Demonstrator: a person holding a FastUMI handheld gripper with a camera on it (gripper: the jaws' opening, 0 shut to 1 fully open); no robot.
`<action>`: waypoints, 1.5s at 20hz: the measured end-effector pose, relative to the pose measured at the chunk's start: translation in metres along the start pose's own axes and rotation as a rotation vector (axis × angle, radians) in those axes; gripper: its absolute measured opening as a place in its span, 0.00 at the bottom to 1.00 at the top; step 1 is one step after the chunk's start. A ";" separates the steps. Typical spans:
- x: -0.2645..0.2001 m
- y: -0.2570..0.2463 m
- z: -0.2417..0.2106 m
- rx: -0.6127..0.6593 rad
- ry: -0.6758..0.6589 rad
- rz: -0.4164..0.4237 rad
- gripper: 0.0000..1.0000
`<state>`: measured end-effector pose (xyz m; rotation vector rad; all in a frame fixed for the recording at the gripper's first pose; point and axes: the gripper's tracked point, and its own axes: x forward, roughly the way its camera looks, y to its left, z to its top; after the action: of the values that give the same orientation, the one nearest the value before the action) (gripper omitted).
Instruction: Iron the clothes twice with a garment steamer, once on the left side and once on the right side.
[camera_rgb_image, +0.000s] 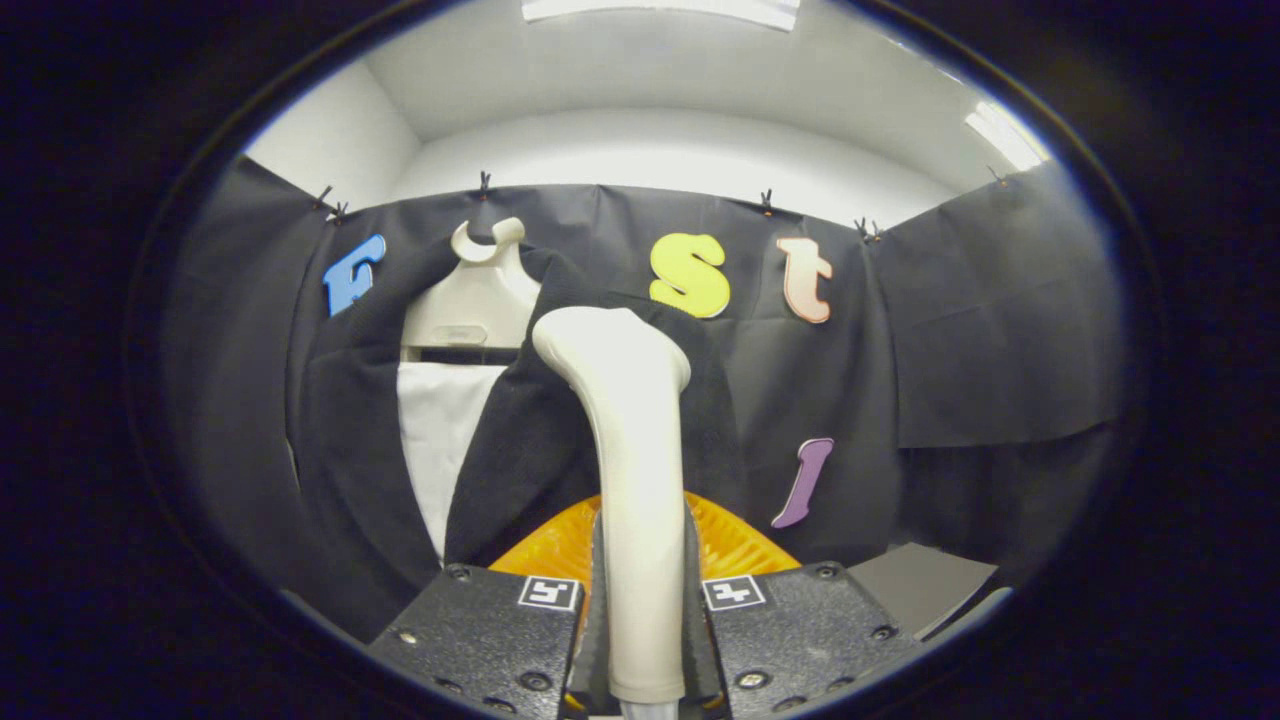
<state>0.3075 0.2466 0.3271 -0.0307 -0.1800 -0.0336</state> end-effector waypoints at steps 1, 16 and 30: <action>-0.003 0.000 -0.003 -0.011 -0.004 -0.010 0.32; -0.042 0.010 -0.098 -0.086 0.073 0.002 0.32; -0.075 0.015 -0.202 -0.121 0.181 0.025 0.32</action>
<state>0.2705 0.2570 0.1148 -0.1505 0.0041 -0.0223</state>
